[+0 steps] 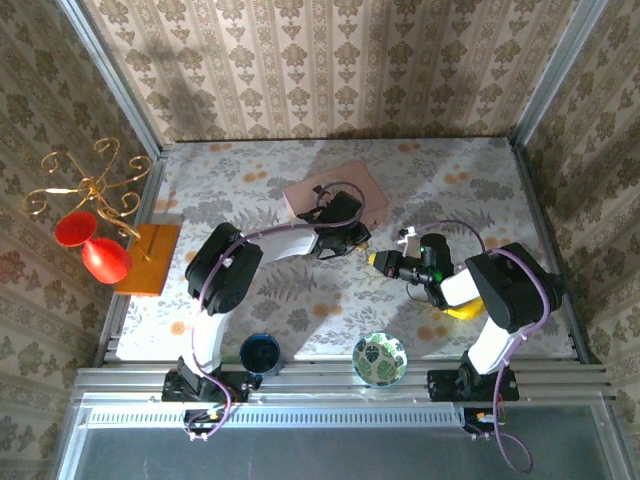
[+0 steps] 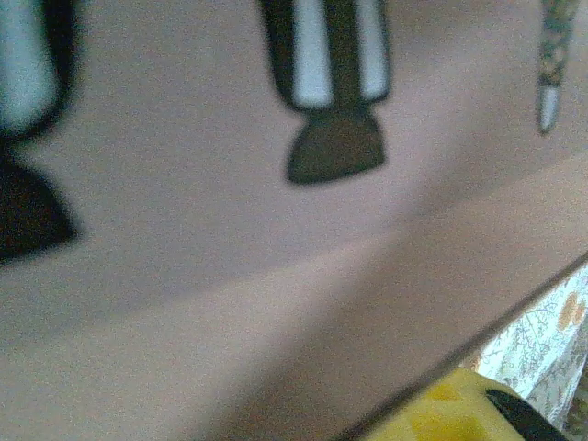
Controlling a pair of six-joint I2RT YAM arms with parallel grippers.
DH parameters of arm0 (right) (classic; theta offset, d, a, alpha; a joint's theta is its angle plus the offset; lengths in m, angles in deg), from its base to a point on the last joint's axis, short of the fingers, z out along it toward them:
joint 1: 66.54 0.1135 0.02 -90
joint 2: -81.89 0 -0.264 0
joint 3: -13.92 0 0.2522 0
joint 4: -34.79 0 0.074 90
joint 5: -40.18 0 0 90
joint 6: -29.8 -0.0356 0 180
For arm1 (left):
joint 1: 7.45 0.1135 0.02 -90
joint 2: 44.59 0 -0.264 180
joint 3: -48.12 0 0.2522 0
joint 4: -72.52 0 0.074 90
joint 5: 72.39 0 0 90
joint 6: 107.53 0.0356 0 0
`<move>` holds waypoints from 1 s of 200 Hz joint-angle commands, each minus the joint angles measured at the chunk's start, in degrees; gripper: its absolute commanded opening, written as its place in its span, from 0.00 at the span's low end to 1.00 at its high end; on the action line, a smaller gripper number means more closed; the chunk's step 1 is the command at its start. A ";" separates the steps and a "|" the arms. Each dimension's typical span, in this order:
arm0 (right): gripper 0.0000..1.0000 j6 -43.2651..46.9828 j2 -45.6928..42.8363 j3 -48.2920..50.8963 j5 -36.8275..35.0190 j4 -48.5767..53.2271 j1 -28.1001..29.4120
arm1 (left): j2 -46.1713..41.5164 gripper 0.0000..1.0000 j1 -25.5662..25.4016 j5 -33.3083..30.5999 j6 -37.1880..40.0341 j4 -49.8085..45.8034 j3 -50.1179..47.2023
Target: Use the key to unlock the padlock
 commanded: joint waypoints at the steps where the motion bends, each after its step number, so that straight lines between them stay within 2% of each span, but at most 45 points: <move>1: 0.00 -0.91 0.90 -1.34 -1.07 -4.34 0.38 | -2.36 0.00 0.41 0.77 -1.07 1.97 -0.27; 200: 0.00 -0.03 -1.52 0.39 -3.12 -3.92 0.25 | -3.06 0.00 0.58 1.21 -1.23 2.50 -0.44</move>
